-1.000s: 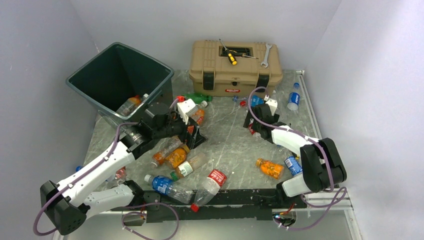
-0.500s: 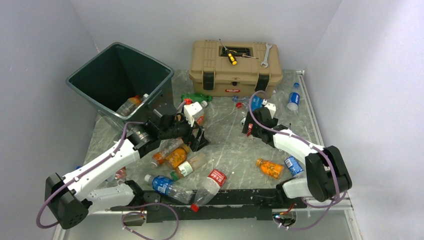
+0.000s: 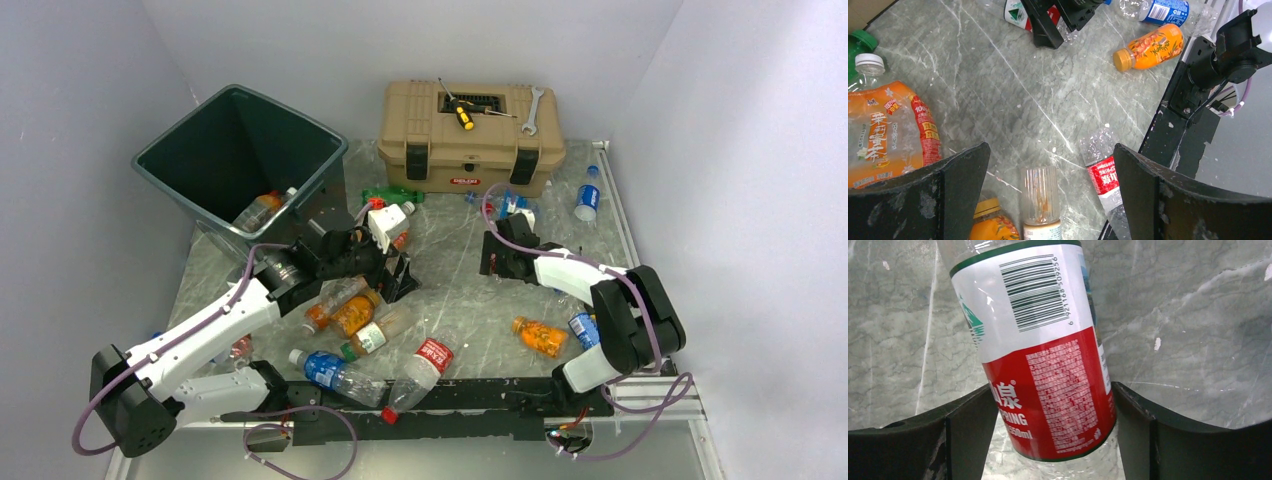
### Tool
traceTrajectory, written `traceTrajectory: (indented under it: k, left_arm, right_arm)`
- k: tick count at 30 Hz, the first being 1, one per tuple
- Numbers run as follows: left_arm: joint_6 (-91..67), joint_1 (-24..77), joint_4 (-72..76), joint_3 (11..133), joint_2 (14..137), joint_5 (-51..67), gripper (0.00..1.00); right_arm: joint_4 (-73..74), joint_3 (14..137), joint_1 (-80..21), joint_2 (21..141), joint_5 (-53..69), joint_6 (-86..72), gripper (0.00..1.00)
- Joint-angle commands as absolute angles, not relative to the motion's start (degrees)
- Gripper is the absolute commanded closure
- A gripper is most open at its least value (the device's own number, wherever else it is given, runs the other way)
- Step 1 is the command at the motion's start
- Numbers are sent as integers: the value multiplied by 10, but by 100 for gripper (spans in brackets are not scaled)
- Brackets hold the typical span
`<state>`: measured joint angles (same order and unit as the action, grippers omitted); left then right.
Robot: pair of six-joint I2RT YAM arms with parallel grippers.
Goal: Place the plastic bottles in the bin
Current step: Pick up the plastic bottle at the center of the board.
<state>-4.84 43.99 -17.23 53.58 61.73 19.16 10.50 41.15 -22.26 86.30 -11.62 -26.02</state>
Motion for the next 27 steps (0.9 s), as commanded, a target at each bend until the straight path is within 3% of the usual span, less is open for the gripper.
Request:
traceTrajectory:
  k: [1,10,22,27]
  left_arm:
    - [-37,443,-165,540,618,185,0]
    - [-40,444,-163,541,620,183,1]
    - [-73,444,-89,518,596,193,1]
    - [-126,444,-57,574,596,210,0]
  right_arm:
    - [100,419,-231,866,-93,-256,20]
    - [101,396,-243,823,-95,-263,51]
    - [142,376,-322,605,-110,-263,60]
    - [95,336,-376,440,-63,-235,71]
